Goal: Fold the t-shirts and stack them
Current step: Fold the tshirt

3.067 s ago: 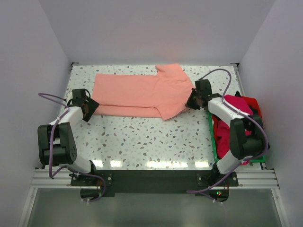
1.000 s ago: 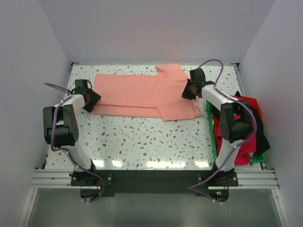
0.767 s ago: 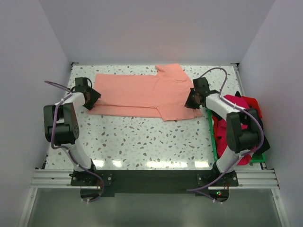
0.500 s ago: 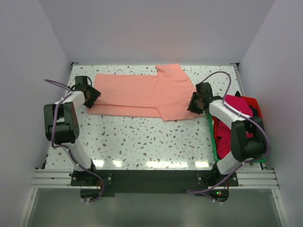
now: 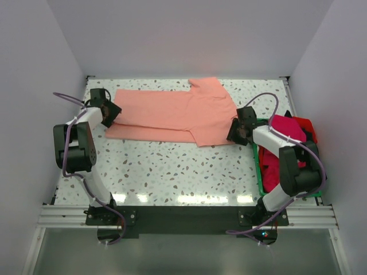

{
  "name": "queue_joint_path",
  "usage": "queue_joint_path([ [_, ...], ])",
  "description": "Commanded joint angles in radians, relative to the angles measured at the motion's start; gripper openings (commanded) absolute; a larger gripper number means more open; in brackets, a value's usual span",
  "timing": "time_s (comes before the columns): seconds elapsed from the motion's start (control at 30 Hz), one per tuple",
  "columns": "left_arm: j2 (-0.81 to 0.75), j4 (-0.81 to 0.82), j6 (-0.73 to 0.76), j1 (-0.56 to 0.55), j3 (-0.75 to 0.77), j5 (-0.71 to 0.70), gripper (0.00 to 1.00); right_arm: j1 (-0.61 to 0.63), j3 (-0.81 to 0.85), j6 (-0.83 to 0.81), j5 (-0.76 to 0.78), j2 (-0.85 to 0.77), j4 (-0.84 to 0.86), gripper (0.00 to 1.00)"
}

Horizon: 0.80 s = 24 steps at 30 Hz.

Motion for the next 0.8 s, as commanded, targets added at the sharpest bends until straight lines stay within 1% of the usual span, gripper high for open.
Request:
queue_joint_path([
  [0.0, 0.002, -0.007, 0.018, -0.003, 0.048, -0.006, 0.64, 0.001, -0.013, -0.009, 0.028, -0.020, 0.043, 0.48],
  [0.2, 0.004, -0.007, 0.024, -0.002, 0.050, 0.000, 0.64, 0.001, -0.027, 0.006, 0.024, -0.002, 0.076, 0.46],
  [0.3, 0.002, -0.007, 0.026, -0.002, 0.051, 0.001, 0.64, -0.001, -0.026, 0.012, 0.023, 0.014, 0.083, 0.37],
  [0.33, 0.002, -0.007, 0.027, -0.002, 0.053, 0.001, 0.64, -0.001, -0.024, 0.014, 0.021, 0.014, 0.083, 0.31],
  [0.47, 0.002, -0.012, 0.030, 0.000, 0.059, 0.001, 0.64, -0.001, -0.023, 0.026, 0.014, -0.017, 0.082, 0.19],
  [0.5, 0.002, -0.012, 0.030, 0.000, 0.062, 0.001, 0.64, -0.001, -0.012, 0.025, 0.006, -0.019, 0.076, 0.13],
  [0.57, 0.005, -0.013, 0.030, 0.000, 0.067, 0.000, 0.64, 0.001, -0.001, 0.025, -0.002, -0.020, 0.066, 0.10],
  [0.6, 0.005, -0.015, 0.030, 0.000, 0.068, 0.000, 0.64, 0.001, 0.011, 0.023, -0.003, -0.022, 0.062, 0.05],
  [0.67, 0.007, -0.013, 0.030, 0.000, 0.071, 0.001, 0.64, -0.001, 0.025, 0.023, -0.011, -0.020, 0.053, 0.01],
  [0.77, 0.013, -0.012, 0.030, 0.000, 0.077, 0.004, 0.64, -0.001, 0.074, 0.026, -0.025, -0.012, 0.039, 0.00],
])
